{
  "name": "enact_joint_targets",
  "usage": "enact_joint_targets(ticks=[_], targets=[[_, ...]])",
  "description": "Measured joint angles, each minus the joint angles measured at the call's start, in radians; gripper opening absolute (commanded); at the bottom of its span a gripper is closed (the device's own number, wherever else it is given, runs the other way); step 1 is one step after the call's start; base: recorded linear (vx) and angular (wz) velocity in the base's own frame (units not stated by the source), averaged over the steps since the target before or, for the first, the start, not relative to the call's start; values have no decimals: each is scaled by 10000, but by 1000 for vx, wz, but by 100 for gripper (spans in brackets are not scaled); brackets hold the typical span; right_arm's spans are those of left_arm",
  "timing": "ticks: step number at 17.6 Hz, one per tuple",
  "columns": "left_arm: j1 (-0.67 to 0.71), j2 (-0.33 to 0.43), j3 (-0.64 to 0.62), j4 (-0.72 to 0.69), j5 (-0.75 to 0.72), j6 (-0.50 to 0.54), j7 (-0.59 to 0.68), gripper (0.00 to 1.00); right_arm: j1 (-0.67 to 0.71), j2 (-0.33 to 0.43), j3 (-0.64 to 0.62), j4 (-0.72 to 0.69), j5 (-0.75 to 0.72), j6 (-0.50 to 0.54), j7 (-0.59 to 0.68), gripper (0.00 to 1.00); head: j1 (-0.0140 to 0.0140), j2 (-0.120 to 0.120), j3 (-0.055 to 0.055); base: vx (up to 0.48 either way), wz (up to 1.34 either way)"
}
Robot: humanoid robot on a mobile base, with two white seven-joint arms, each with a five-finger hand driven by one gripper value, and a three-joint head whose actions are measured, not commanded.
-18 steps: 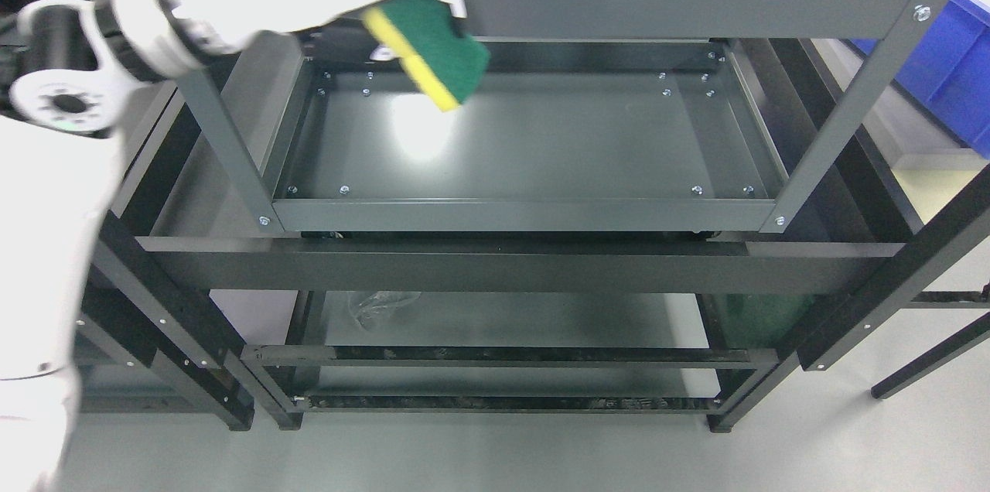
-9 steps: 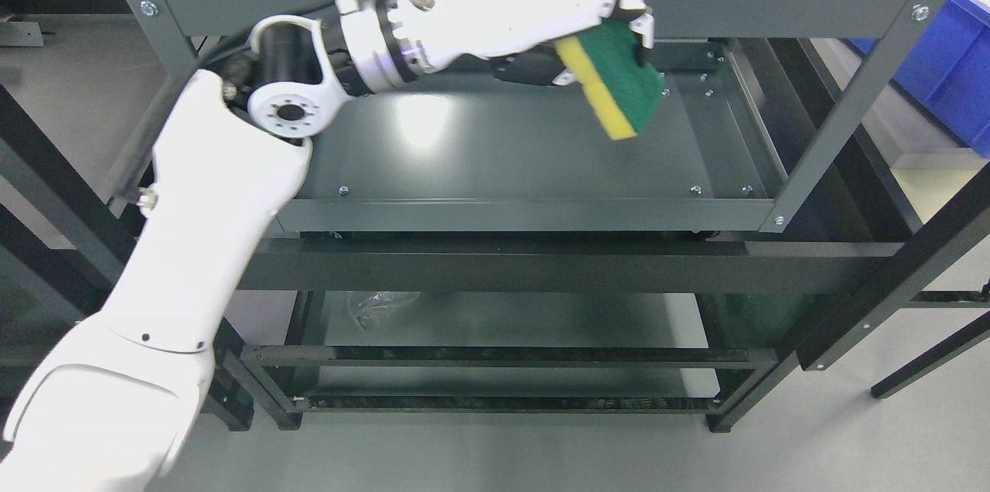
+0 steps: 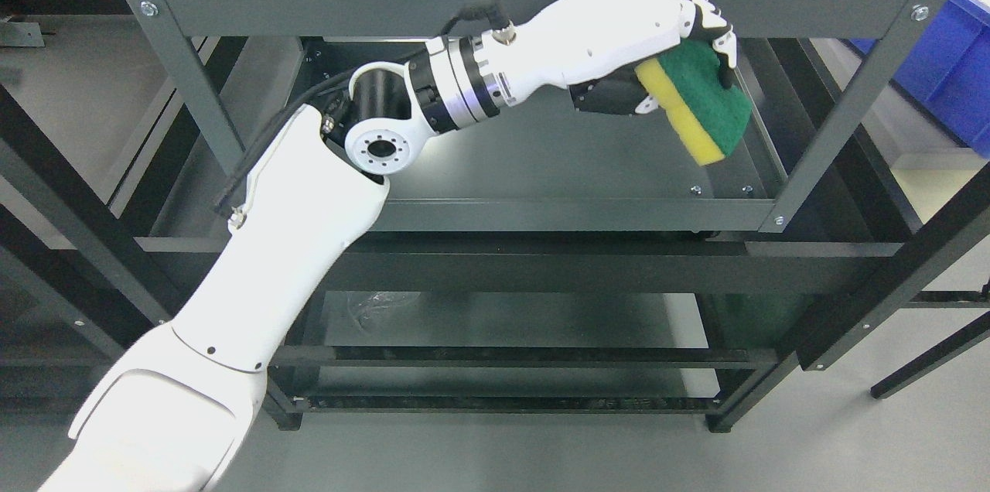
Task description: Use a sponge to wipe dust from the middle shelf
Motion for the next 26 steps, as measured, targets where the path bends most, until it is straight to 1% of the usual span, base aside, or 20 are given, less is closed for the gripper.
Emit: enact_joint_targets(ticks=[2,4,6,7,9,12,15,17,20,26], targets=[[903,-109,-11,3,572,30,16,3,0,0,0,0,0,1,0,100,0,0,0,0,0],[2126,-203,93,-108,1327,169,27,3,1,0,0,0,0,3,0,100,0,0,0,0,0],[3498,-285,446,-372,2002,671,38,4,2,0,0,0,0,3,0,100,0,0,0,0,0],[4229,-325,709,-548,2548,1107,154,4,-1,0,0,0,0,3,0,100,0,0,0,0,0],[5258,-383,1303,-869,3349,1829,798,5,0,0,0,0,0,3,0,100,0,0,0,0,0],[6584,-448,2167,-1420,4157,2612,2196,3,0,0,0,0,0,3,0,100,0,0,0,0,0],[7900,-494,2864,-2128,4607,2901,2774,2,0,0,-1,0,0,6,0,100,0,0,0,0,0],[8587,-513,3231,-2589,4855,2955,3106,1,0,0,-1,0,0,6,0,100,0,0,0,0,0],[9269,-540,3728,-3172,5138,2995,3700,0,0,0,-1,0,0,6,0,100,0,0,0,0,0],[9792,-573,4560,-3887,5367,3038,3907,0,0,0,-1,0,0,6,0,100,0,0,0,0,0]])
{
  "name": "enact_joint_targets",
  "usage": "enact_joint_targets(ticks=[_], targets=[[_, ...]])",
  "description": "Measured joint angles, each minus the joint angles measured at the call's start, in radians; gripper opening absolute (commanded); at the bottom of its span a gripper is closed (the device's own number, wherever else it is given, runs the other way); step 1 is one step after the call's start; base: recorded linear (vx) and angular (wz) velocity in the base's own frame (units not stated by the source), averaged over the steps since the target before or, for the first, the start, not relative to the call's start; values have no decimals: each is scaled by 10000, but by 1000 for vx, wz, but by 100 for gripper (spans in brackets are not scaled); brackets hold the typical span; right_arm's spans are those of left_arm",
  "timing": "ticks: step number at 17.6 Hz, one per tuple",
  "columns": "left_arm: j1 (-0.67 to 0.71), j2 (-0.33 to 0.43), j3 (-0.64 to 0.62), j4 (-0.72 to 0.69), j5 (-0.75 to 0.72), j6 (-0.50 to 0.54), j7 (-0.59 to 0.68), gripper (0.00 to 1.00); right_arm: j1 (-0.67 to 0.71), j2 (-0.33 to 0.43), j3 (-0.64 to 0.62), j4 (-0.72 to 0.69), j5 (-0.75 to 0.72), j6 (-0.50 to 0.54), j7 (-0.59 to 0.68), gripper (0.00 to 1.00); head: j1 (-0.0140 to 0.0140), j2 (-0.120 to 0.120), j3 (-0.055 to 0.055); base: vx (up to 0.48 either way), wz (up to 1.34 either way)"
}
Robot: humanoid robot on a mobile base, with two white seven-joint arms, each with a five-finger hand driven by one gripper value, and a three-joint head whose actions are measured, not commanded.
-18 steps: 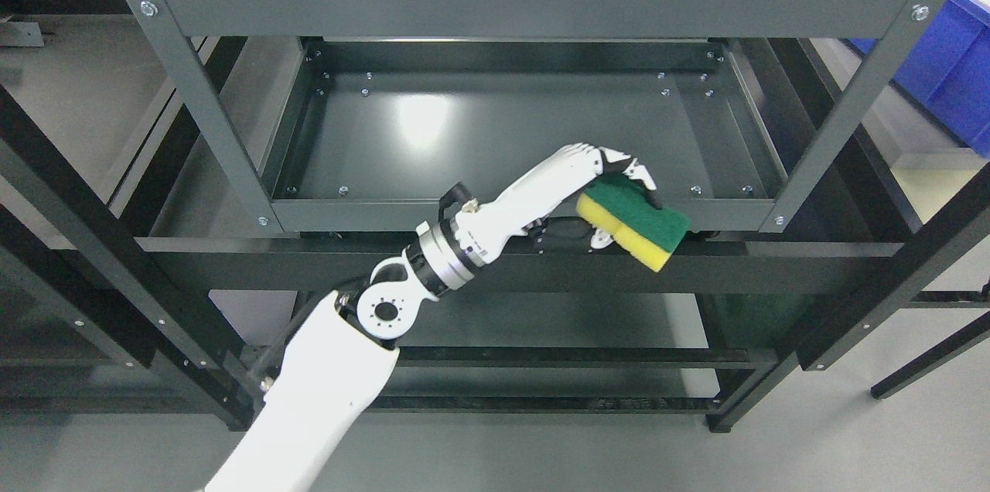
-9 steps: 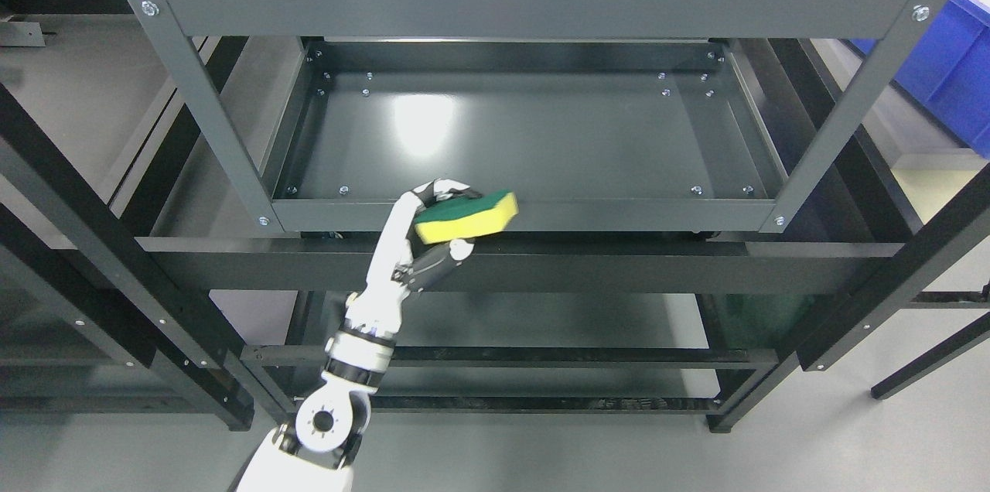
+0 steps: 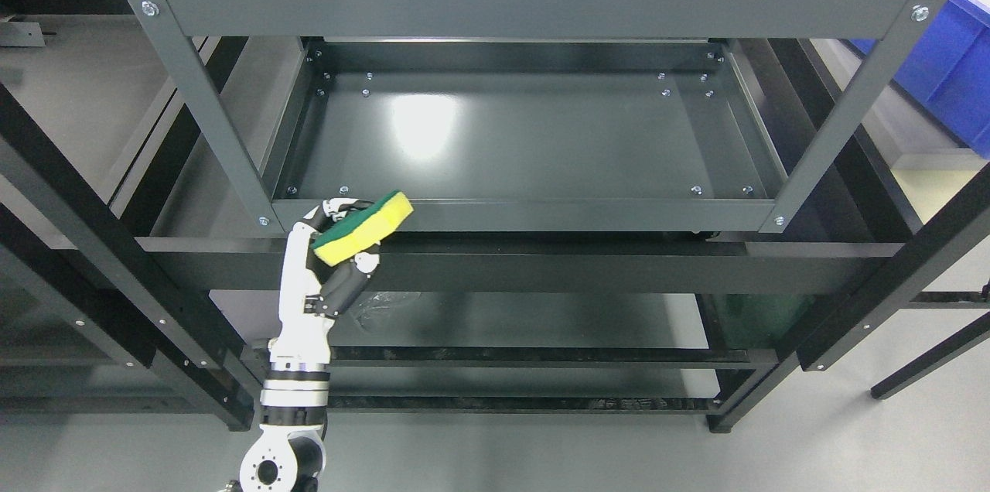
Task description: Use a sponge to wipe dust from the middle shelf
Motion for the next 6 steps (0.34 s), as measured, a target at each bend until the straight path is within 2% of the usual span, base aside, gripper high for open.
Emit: enact_joint_targets(ticks=[6], targets=[[157,-21,529,-409,86,-91,15,0,0,0,0,0,0,0,0,100,0,0,0,0,0]])
